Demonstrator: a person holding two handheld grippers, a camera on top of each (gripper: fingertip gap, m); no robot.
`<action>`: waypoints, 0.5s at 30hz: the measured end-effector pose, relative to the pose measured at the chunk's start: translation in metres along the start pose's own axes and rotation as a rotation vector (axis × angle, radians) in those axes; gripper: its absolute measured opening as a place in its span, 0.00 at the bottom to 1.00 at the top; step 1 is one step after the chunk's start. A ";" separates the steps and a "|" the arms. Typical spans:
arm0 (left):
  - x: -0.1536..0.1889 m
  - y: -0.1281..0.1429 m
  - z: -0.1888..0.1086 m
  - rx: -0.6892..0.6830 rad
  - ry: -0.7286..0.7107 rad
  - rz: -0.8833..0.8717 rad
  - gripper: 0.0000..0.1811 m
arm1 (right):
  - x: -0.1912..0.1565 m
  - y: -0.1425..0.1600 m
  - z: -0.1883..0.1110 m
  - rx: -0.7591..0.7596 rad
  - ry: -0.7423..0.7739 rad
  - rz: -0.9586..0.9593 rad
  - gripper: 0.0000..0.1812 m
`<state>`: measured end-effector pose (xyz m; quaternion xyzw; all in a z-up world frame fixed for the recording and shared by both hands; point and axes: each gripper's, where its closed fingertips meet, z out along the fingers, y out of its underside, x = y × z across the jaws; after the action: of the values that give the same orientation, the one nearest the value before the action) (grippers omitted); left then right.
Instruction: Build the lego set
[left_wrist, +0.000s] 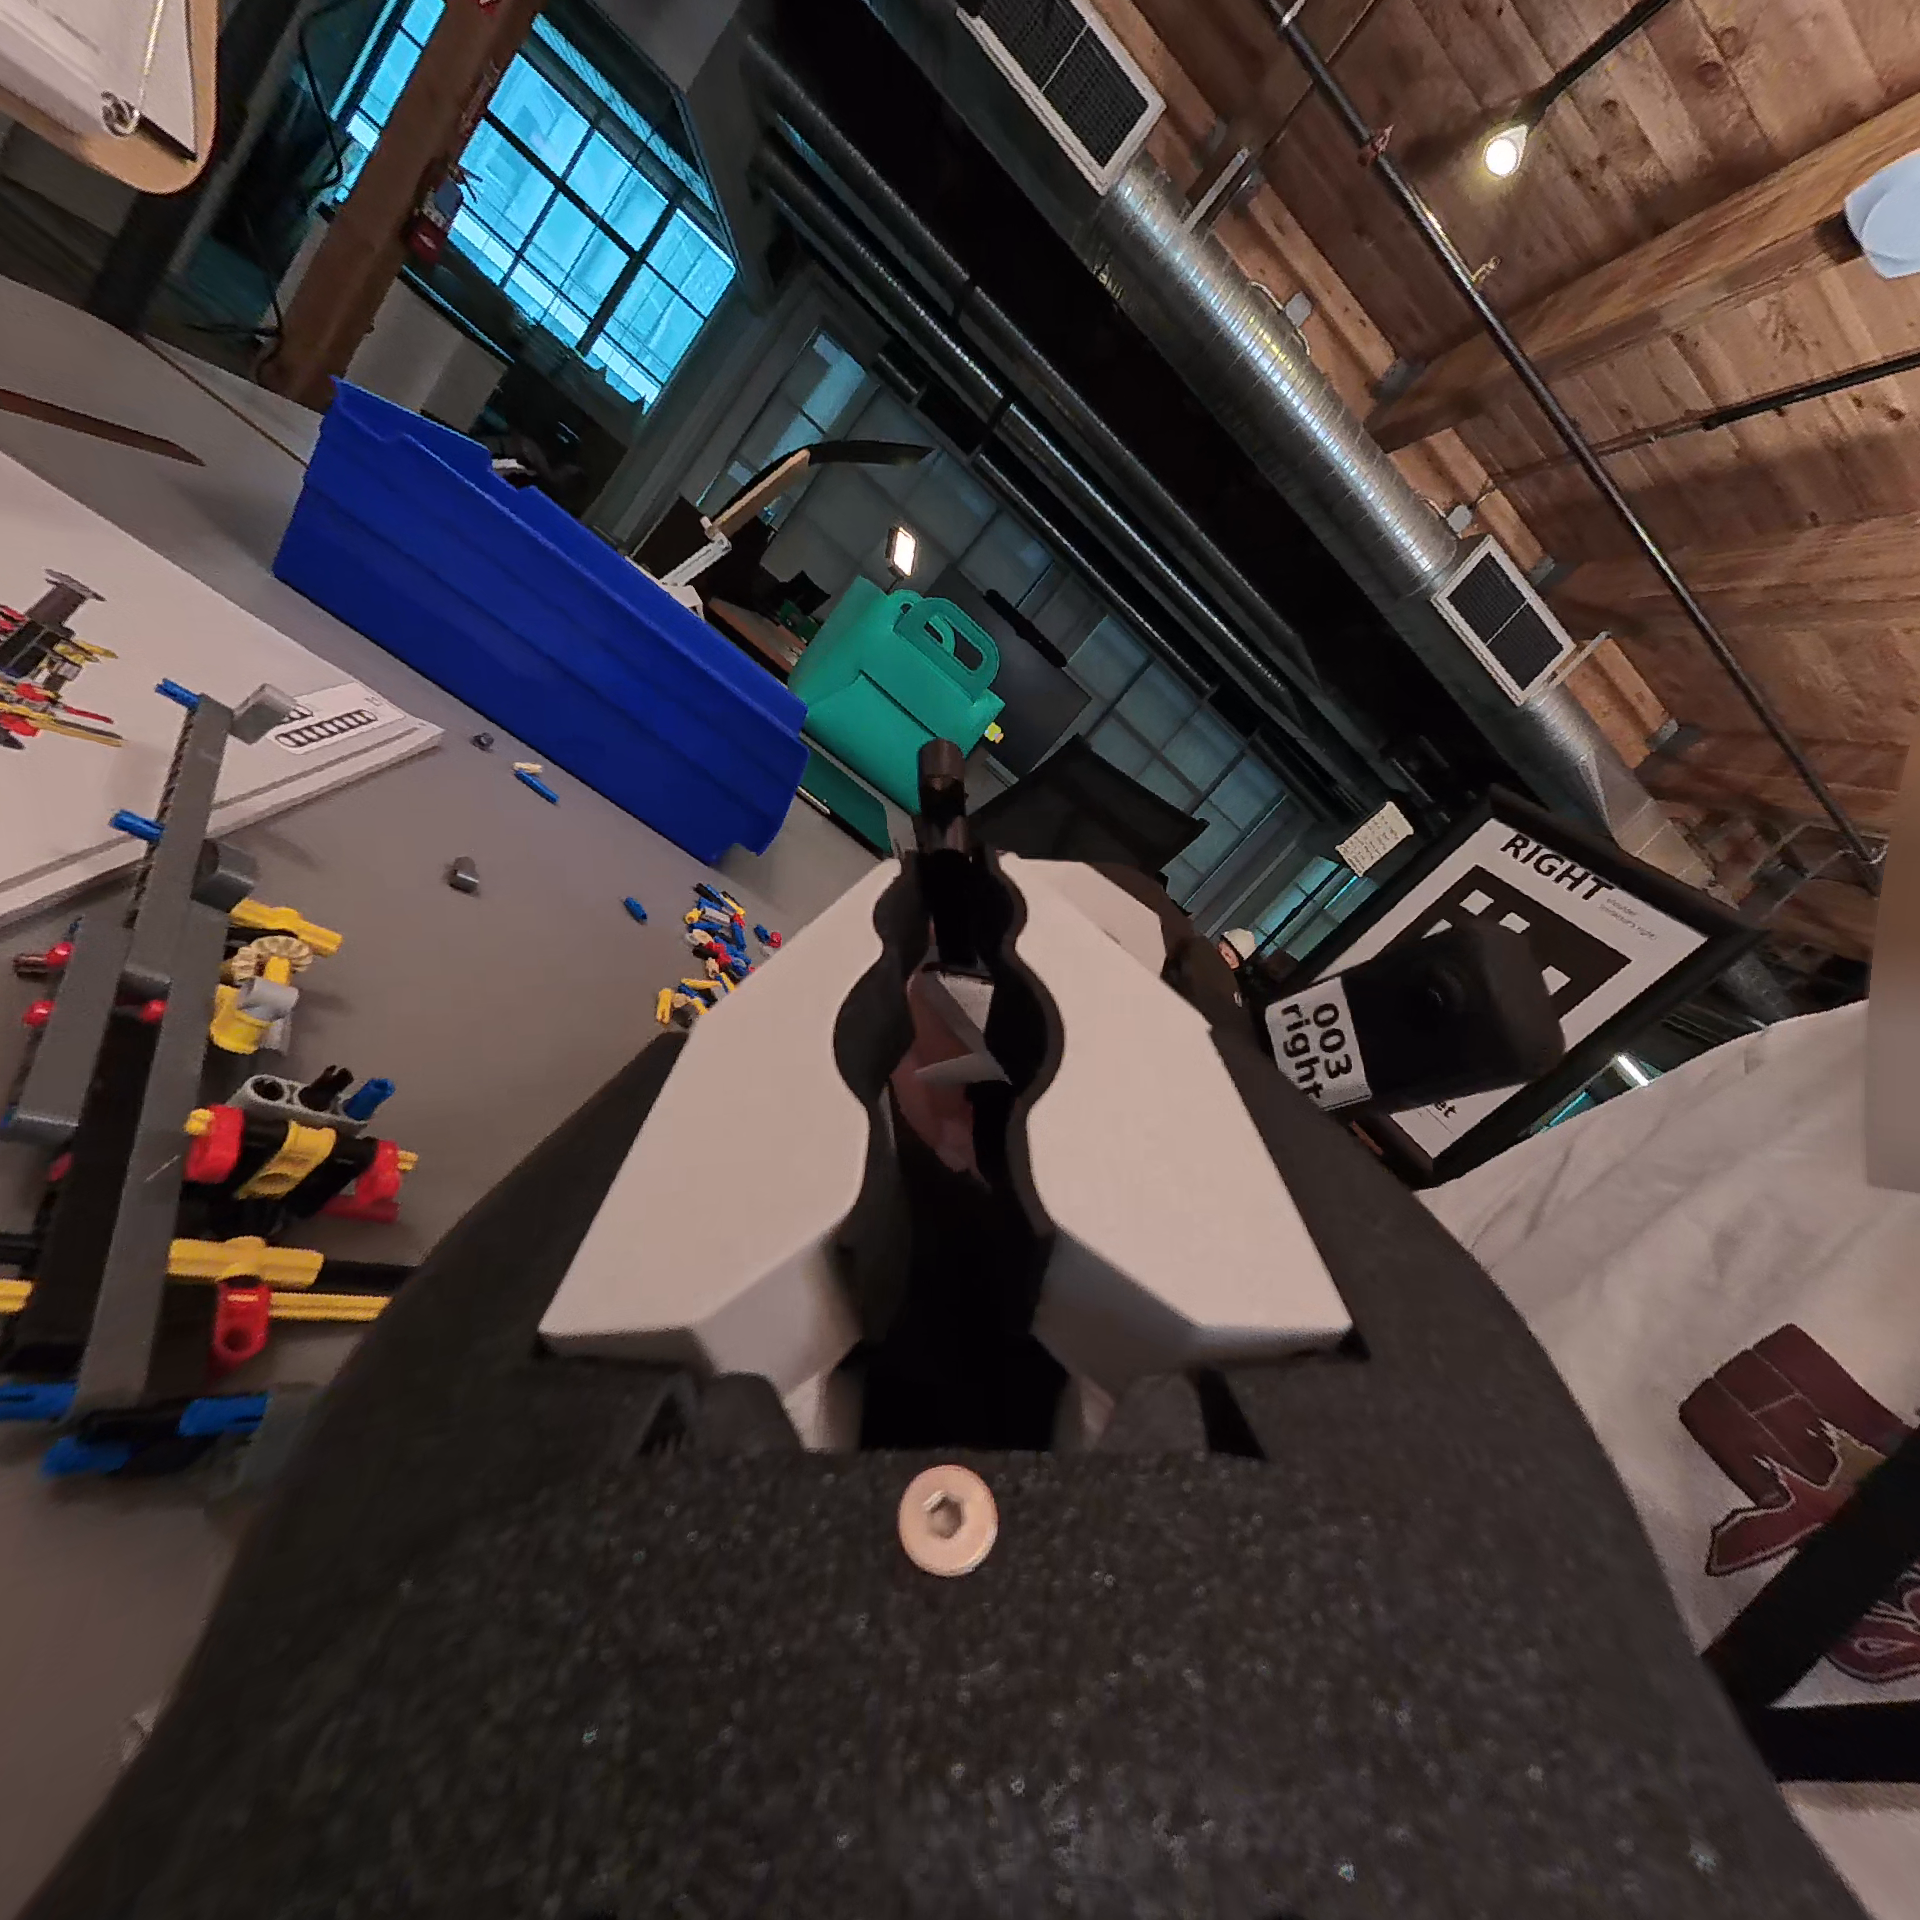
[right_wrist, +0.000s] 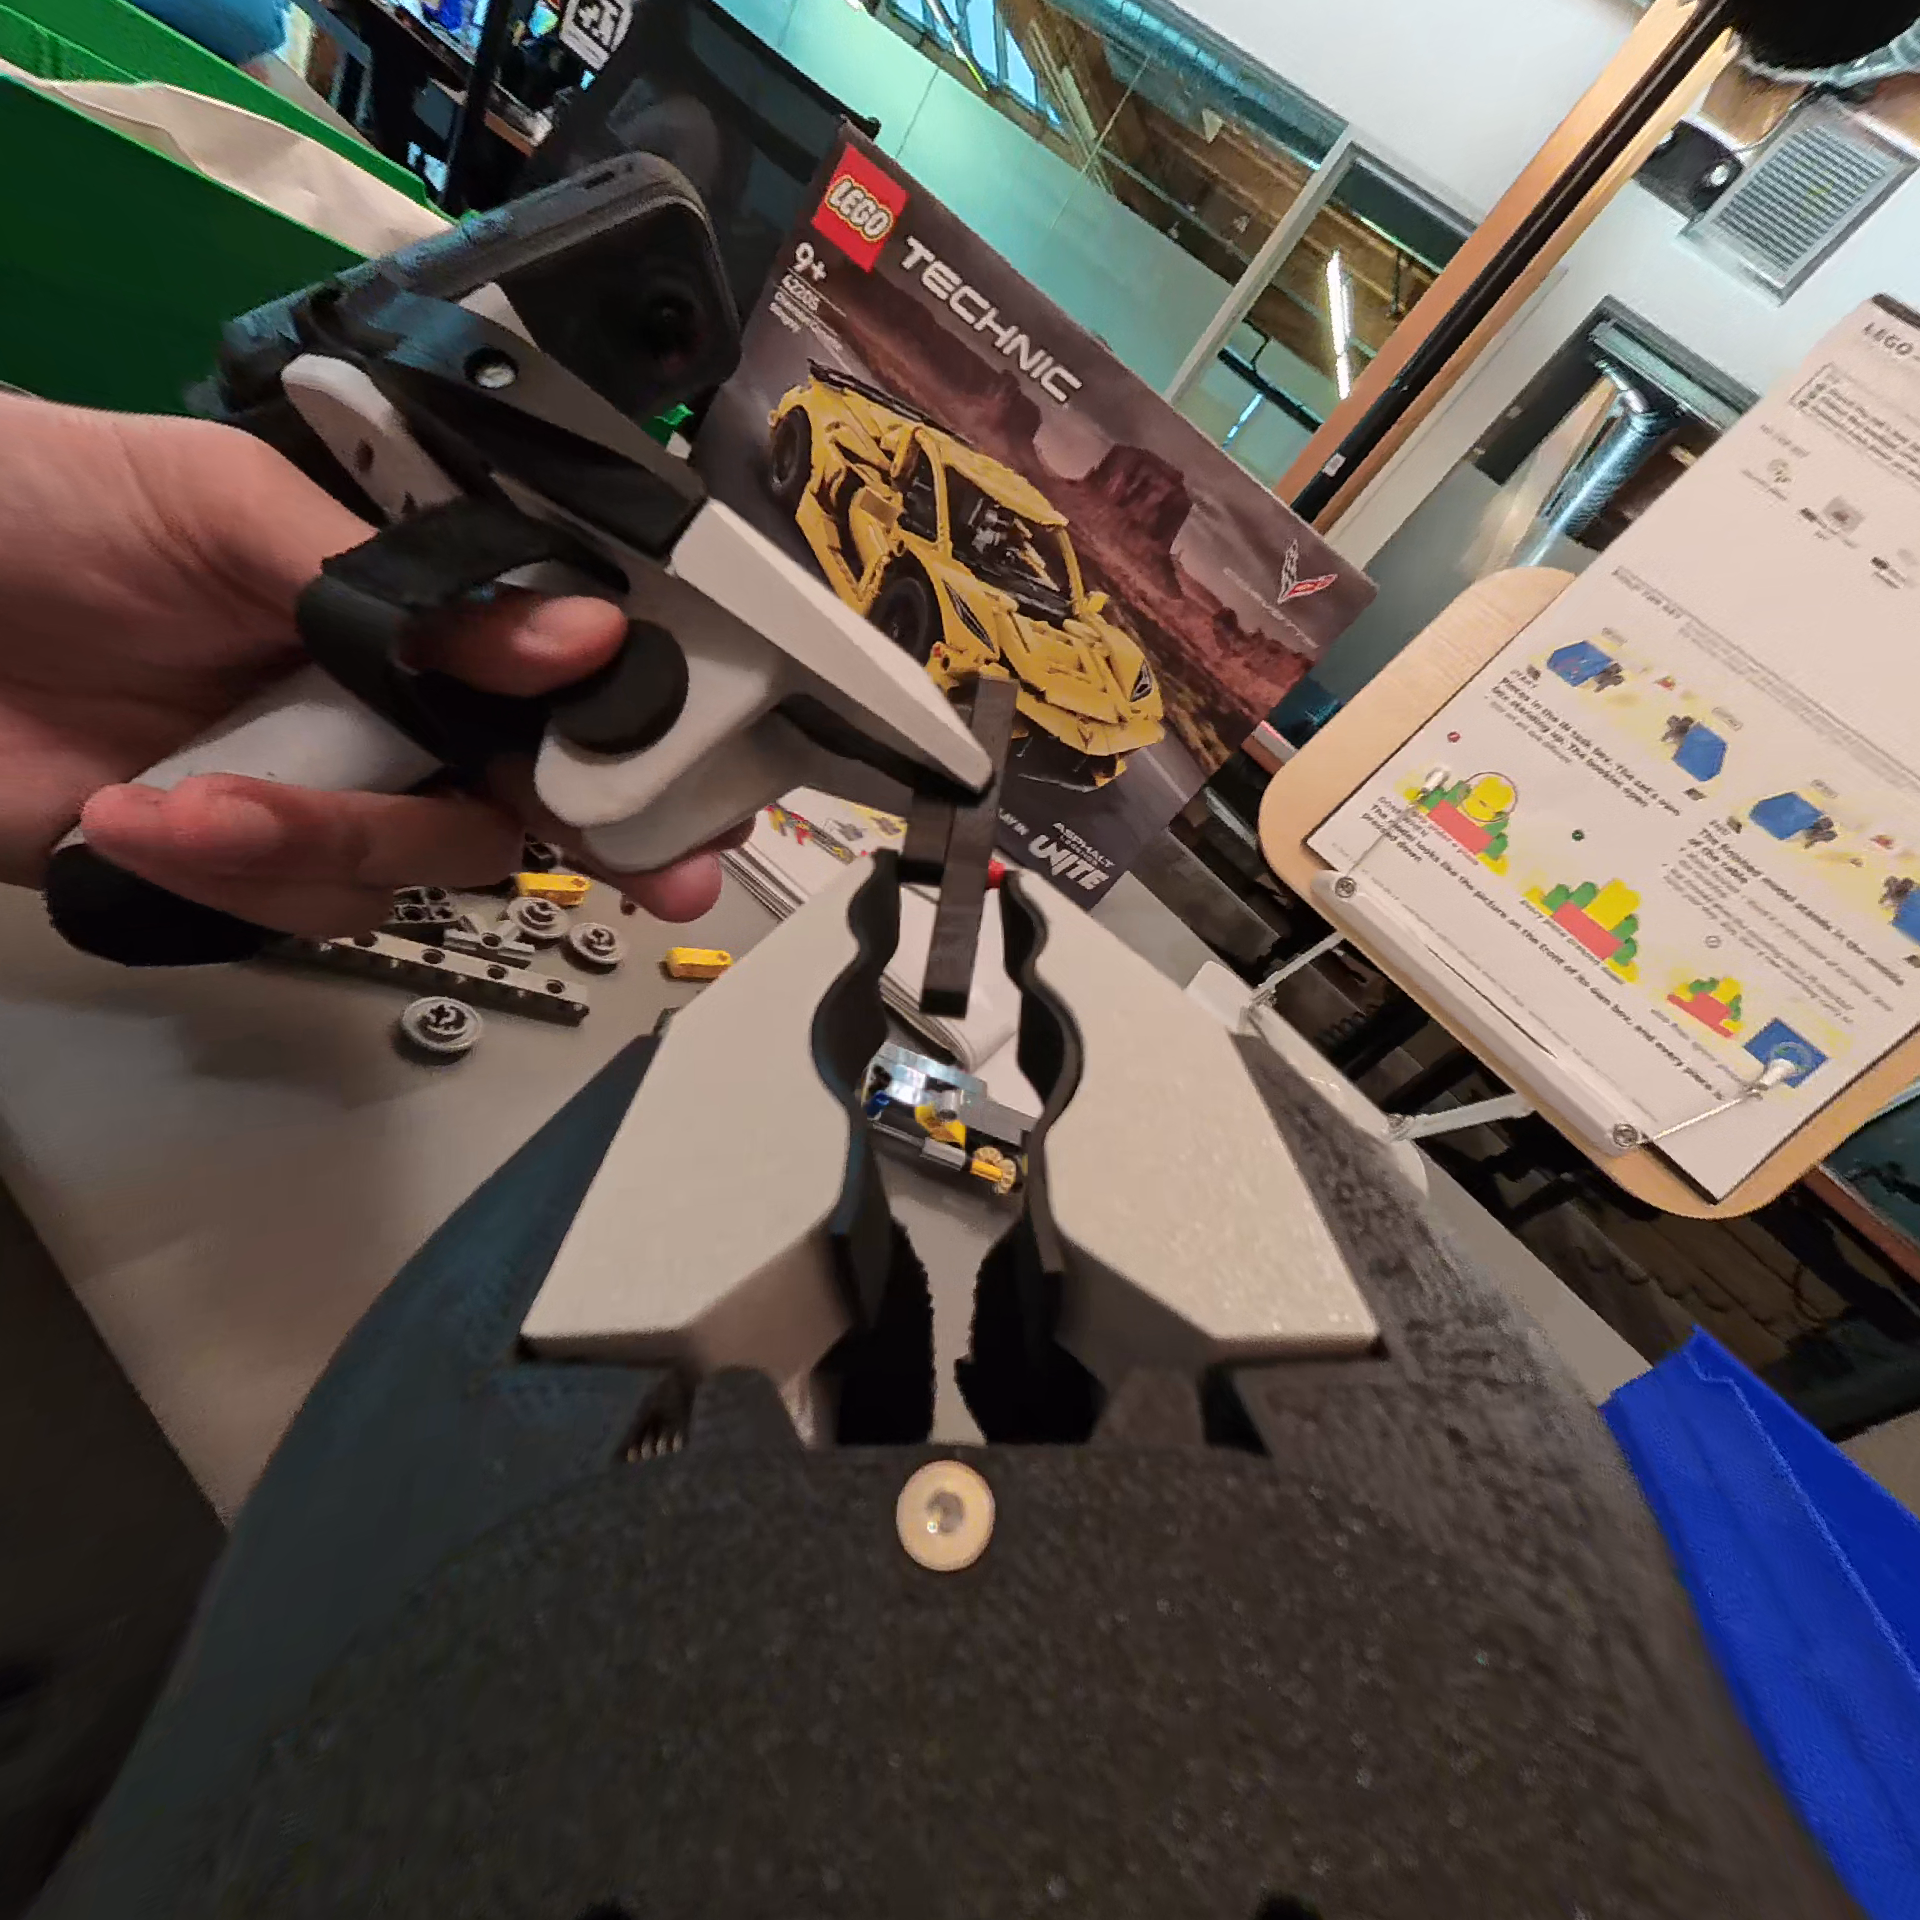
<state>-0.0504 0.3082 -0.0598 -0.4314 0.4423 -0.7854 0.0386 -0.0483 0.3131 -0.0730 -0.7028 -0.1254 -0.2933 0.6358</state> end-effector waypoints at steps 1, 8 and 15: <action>0.000 0.000 0.000 0.004 -0.001 0.002 0.03 | 0.000 0.000 0.001 -0.005 0.004 0.005 0.10; -0.001 0.001 -0.001 0.002 -0.012 0.009 0.03 | -0.002 0.002 0.001 -0.040 -0.031 0.010 0.09; -0.015 -0.008 -0.007 0.026 -0.109 0.064 0.03 | 0.002 0.002 0.005 -0.014 -0.232 0.287 0.14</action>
<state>-0.0429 0.3246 -0.0653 -0.4588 0.4427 -0.7647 0.0935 -0.0446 0.3175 -0.0734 -0.7471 -0.0940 -0.1174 0.6475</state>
